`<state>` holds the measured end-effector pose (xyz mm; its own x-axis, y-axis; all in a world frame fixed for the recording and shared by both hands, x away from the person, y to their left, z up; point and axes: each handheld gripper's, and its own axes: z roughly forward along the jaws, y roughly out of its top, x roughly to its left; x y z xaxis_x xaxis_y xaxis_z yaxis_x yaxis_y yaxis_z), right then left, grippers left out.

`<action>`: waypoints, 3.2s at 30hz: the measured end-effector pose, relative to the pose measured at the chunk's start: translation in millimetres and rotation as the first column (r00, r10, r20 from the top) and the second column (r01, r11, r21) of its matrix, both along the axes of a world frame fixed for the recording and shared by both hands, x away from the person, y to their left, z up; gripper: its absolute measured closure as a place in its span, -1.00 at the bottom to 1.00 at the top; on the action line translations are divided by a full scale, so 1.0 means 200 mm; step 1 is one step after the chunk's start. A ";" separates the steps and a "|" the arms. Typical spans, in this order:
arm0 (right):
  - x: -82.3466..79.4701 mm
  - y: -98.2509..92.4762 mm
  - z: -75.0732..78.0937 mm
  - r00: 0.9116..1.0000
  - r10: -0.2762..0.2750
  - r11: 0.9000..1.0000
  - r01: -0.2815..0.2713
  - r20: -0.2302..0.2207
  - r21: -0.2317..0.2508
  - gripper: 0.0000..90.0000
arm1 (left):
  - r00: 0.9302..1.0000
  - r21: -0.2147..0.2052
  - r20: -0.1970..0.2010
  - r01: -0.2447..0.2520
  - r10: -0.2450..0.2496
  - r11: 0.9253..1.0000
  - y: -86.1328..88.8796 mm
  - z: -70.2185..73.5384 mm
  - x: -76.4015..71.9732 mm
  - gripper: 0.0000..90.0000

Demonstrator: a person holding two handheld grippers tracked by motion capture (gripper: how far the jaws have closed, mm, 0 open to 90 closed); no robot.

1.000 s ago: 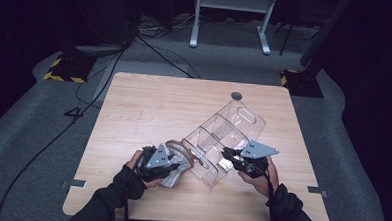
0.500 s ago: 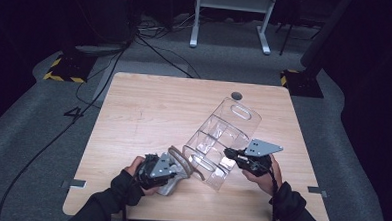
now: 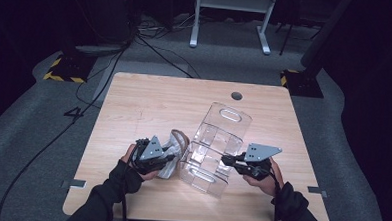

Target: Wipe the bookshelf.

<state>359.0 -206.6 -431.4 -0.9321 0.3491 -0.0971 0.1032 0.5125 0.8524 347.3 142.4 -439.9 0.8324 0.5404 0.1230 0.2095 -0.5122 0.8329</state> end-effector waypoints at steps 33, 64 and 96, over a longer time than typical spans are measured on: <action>0.00 -0.01 -0.01 1.000 0.019 1.000 -0.019 0.020 0.001 0.89 | 0.998 -0.107 -0.056 -0.048 0.043 0.993 -0.20 0.03 0.50 0.63; 0.00 0.00 -0.01 1.000 0.000 1.000 0.000 0.013 0.010 0.90 | 0.987 0.002 -0.057 0.148 -0.147 0.989 0.05 -0.04 0.00 0.63; -0.02 0.00 -0.01 0.999 0.037 0.999 -0.037 0.035 -0.007 0.88 | 0.999 -0.066 -0.033 0.000 -0.002 0.998 -0.25 0.08 0.61 0.63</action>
<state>355.3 -205.8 -433.0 -0.9402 0.3140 -0.1321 0.0543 0.5211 0.8518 468.5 93.4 -424.4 0.8358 0.5459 0.0591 0.2374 -0.4563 0.8576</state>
